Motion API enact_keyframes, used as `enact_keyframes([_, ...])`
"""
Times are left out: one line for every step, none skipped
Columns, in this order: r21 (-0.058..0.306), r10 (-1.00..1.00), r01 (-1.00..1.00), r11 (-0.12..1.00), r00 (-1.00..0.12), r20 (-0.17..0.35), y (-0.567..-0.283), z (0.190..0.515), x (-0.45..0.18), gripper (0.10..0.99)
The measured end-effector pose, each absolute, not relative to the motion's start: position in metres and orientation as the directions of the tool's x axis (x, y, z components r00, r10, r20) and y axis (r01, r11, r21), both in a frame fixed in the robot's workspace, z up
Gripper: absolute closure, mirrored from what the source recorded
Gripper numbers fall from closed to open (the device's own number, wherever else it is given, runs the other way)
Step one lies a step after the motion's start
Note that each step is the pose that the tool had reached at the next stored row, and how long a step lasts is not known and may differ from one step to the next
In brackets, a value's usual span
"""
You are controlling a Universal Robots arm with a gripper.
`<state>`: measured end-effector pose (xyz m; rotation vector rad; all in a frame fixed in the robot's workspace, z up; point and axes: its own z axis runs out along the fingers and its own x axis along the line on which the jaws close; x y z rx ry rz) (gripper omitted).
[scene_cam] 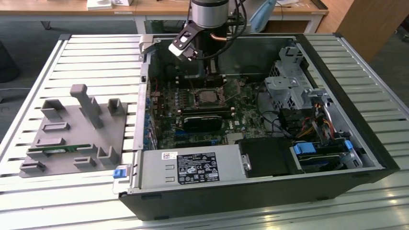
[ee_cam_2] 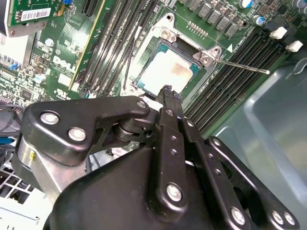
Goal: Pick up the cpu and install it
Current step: 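Close the cpu cover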
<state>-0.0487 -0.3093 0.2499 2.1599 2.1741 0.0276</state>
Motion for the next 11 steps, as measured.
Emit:
enact_keyframes([0.067, 0.999, 0.998, 0.008, -0.005, -0.042, -0.3092, 0.2503, -0.0487, 0.98])
enact_keyframes([0.067, 0.999, 0.998, 0.008, -0.005, -0.042, -0.3092, 0.2507, -0.0487, 0.98])
enact_keyframes([0.067, 0.999, 0.998, 0.008, -0.005, -0.042, -0.3092, 0.2511, -0.0487, 0.98])
enact_keyframes([0.067, 0.999, 0.998, 0.008, -0.005, -0.042, -0.3092, 0.2516, -0.0487, 0.98])
enact_keyframes([0.067, 0.999, 0.998, 0.008, -0.005, -0.042, -0.3092, 0.2521, -0.0487, 0.98])
enact_keyframes([0.067, 0.999, 0.998, 0.008, -0.005, -0.042, -0.3092, 0.2526, -0.0487, 0.98])
enact_keyframes([0.067, 0.999, 0.998, 0.008, -0.005, -0.042, -0.3092, 0.2531, -0.0487, 0.98])
enact_keyframes([0.067, 0.999, 0.998, 0.008, -0.005, -0.042, -0.3092, 0.2535, -0.0487, 0.98])
enact_keyframes([0.067, 0.999, 0.998, 0.008, -0.005, -0.042, -0.3092, 0.2536, -0.0487, 0.98])
enact_keyframes([0.067, 0.999, 0.998, 0.008, -0.005, -0.041, -0.3092, 0.2536, -0.0487, 0.98])
enact_keyframes([0.067, 0.999, 0.998, 0.008, -0.005, -0.041, -0.3092, 0.2537, -0.0487, 0.98])
